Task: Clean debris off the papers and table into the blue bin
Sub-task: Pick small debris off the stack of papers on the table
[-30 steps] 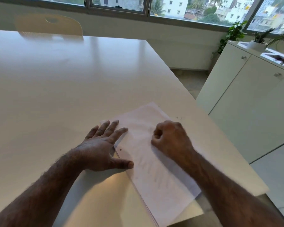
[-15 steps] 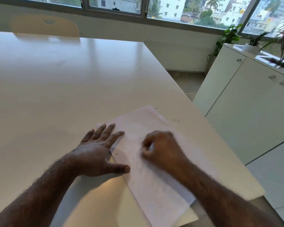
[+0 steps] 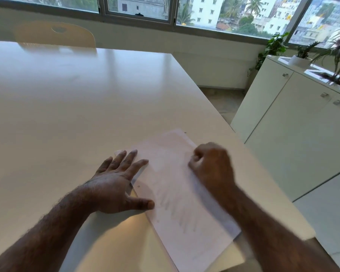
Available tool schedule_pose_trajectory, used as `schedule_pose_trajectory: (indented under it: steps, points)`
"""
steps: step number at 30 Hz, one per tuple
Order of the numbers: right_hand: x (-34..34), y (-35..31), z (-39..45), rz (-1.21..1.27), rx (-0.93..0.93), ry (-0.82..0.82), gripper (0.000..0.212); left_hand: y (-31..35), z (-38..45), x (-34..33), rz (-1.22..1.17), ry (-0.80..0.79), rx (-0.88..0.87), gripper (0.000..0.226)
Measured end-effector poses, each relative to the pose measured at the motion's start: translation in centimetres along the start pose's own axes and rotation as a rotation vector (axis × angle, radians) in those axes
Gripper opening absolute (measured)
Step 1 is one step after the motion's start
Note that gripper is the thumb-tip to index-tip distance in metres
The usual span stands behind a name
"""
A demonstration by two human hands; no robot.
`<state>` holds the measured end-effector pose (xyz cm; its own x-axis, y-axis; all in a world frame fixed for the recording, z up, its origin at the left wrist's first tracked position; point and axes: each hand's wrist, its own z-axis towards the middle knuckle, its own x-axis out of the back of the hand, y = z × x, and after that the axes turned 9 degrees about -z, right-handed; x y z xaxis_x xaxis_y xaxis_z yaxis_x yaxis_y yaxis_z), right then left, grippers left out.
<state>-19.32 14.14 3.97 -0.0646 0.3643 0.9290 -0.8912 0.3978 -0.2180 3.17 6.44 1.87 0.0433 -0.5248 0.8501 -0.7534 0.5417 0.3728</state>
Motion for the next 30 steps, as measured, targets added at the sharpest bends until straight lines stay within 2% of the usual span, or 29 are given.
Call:
schedule_pose_trajectory:
  steps: [2, 3, 4, 7, 8, 9, 10, 12, 13, 16, 17, 18, 20, 21, 22, 25, 26, 27, 29, 30]
  points:
    - [-0.4, -3.8, -3.9, 0.139, 0.276, -0.187, 0.015, 0.0, -0.1, 0.2, 0.000, -0.004, 0.004, 0.124]
    - [-0.3, -4.2, -4.4, 0.159, 0.333, -0.277, 0.015, 0.0, -0.1, 0.3, 0.001, -0.011, 0.004, 0.124]
    - [-0.2, -3.6, -3.7, 0.159, 0.299, -0.281, 0.016, 0.1, 0.0, 0.3, 0.000, -0.015, 0.005, 0.123]
    - [-0.1, 1.4, 0.8, 0.023, -0.070, -0.082, 0.019, 0.1, 0.0, 0.2, 0.007, -0.020, 0.011, 0.119]
    - [0.1, 1.4, 0.8, -0.026, -0.092, -0.059, 0.020, 0.1, 0.0, 0.2, 0.011, -0.021, 0.011, 0.118]
    - [0.0, 0.4, -0.2, 0.002, -0.035, -0.079, 0.021, 0.2, -0.1, 0.0, 0.012, -0.022, 0.007, 0.119]
    - [-0.2, -1.6, -1.9, 0.071, 0.115, -0.133, 0.020, 0.1, -0.1, 0.1, 0.009, -0.019, 0.005, 0.121]
    - [0.1, -4.5, -4.9, 0.181, 0.317, -0.338, 0.016, 0.1, -0.1, 0.3, 0.002, -0.016, 0.005, 0.124]
    - [0.5, -4.5, -4.5, 0.192, 0.316, -0.368, 0.015, 0.0, -0.1, 0.4, 0.000, -0.013, 0.005, 0.125]
    - [0.1, -1.0, 0.1, 0.063, 0.072, -0.177, 0.018, 0.0, 0.0, 0.5, -0.006, -0.015, 0.004, 0.123]
    - [0.1, -1.0, 0.2, 0.014, 0.062, -0.158, 0.018, 0.0, 0.0, 0.4, -0.007, -0.019, 0.006, 0.124]
    - [0.0, -1.7, -0.6, 0.039, 0.113, -0.185, 0.017, 0.0, 0.0, 0.3, -0.004, -0.022, 0.004, 0.126]
    - [0.1, -4.4, -3.7, 0.158, 0.327, -0.345, 0.016, 0.1, 0.0, 0.2, 0.004, -0.015, 0.000, 0.127]
    - [0.7, -4.7, -4.3, 0.173, 0.359, -0.400, 0.016, 0.1, 0.0, 0.3, 0.005, -0.014, 0.000, 0.127]
    - [1.0, -4.1, -3.5, 0.183, 0.299, -0.412, 0.016, 0.2, 0.0, 0.3, 0.004, -0.012, 0.001, 0.127]
    - [0.7, -0.1, -0.2, 0.055, 0.026, -0.162, 0.017, 0.1, 0.1, 0.3, -0.006, -0.014, 0.009, 0.124]
    - [0.7, -0.4, -0.6, 0.023, 0.027, -0.131, 0.018, 0.0, 0.1, 0.2, -0.004, -0.014, 0.010, 0.123]
    - [0.4, -1.6, -1.7, 0.046, 0.112, -0.144, 0.019, -0.1, 0.0, 0.1, 0.000, -0.013, 0.009, 0.124]
    - [0.4, -4.4, -4.7, 0.140, 0.331, -0.338, 0.016, -0.2, 0.1, 0.1, 0.003, -0.014, 0.007, 0.125]
    - [0.8, -4.5, -4.7, 0.151, 0.349, -0.387, 0.015, -0.2, 0.1, 0.2, -0.001, -0.016, 0.008, 0.125]
